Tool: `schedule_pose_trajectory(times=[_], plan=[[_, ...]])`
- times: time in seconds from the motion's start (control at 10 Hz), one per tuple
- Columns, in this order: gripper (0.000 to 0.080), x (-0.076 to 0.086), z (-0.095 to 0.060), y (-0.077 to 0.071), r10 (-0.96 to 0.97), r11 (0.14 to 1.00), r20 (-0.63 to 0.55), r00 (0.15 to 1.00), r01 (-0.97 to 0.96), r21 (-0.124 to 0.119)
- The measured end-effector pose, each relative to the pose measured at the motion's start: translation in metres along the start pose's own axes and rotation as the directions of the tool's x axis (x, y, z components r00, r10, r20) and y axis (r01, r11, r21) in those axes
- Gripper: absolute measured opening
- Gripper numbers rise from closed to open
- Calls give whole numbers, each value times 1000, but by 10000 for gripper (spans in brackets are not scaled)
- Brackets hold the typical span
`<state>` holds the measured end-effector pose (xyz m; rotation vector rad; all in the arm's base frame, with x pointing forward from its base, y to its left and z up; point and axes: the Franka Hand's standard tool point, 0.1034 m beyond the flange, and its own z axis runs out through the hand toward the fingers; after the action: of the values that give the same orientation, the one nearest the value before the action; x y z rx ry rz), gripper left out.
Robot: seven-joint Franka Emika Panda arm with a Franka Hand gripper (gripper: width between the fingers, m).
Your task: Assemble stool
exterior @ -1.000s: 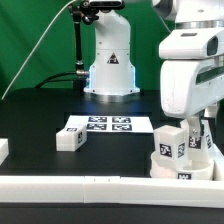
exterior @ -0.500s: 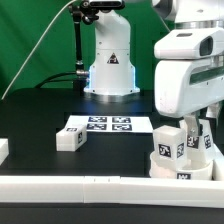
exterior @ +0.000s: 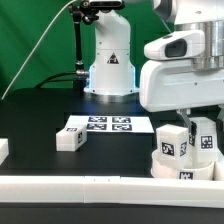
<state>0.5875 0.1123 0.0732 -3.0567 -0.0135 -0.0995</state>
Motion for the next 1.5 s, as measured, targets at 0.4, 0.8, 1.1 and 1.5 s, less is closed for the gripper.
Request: schedule_pose_trajectory(times=[0.4, 0.8, 1.1, 1.5], plan=[[343, 0, 0, 1, 215, 977, 0, 977, -215, 2], [343, 1, 0, 5, 531, 846, 18, 847, -531, 50], [343, -1, 0, 5, 779, 621, 43, 626, -779, 84], [343, -3, 0, -3, 969, 212, 118, 218, -975, 62]])
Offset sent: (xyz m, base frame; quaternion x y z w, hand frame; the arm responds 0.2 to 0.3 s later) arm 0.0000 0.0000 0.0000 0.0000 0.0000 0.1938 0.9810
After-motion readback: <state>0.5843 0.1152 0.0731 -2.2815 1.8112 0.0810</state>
